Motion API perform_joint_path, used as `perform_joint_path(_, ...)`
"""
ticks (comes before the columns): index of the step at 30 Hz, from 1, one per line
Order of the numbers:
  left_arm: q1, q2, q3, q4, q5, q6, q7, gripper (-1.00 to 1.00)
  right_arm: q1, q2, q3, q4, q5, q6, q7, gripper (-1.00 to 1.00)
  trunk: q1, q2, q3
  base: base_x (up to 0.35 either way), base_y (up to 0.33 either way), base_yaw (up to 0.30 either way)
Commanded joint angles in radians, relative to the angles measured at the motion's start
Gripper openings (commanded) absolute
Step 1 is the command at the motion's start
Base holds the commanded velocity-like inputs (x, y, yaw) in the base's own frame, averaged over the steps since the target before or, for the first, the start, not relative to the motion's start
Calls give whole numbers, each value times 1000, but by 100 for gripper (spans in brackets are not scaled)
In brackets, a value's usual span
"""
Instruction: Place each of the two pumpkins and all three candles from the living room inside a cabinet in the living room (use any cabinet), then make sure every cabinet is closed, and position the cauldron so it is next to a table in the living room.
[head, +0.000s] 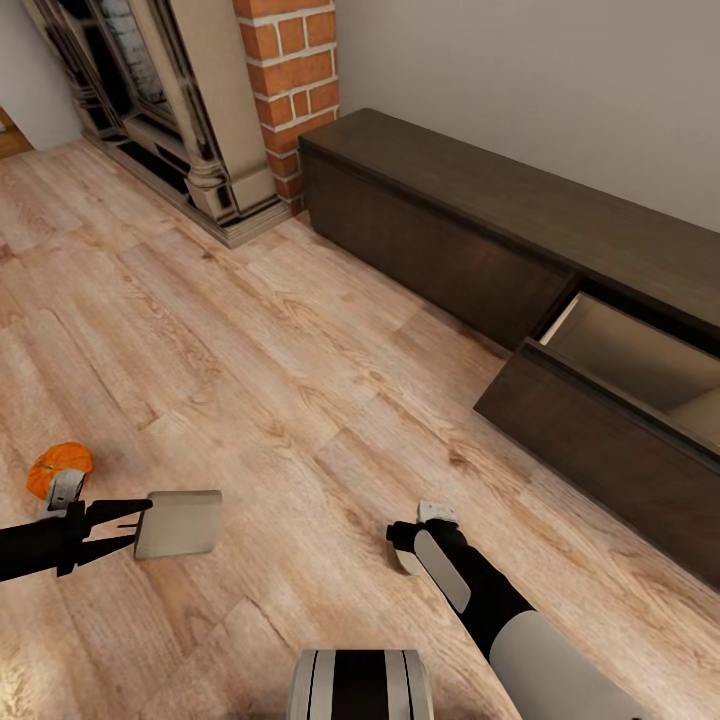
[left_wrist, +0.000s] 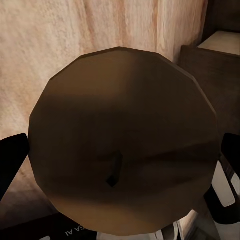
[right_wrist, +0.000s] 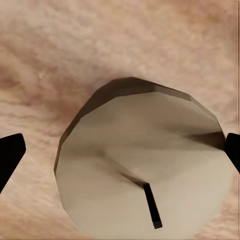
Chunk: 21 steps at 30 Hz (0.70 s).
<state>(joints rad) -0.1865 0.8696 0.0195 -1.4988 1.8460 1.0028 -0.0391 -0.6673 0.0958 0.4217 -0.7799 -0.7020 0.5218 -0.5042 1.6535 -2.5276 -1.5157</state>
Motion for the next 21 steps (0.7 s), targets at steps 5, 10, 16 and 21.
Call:
perform_joint_path(5,-1,0,0,0,-4,3,-2,-100,0,2,3,34,-6,0,-14,100,0,0,-1,0,0,0)
perform_joint_path(10,-1,0,0,0,-4,3,-2,-100,0,37,3,37,-4,0,-22,100,0,0,-1,0,0,0)
perform_joint_path(16,-1,0,0,0,-4,3,-2,-100,0,52,4,46,-3,0,-34,100,0,0,-1,0,0,0)
perform_joint_path(21,-1,0,0,0,-4,3,-2,-100,0,54,4,48,-2,0,-37,100,0,0,-1,0,0,0)
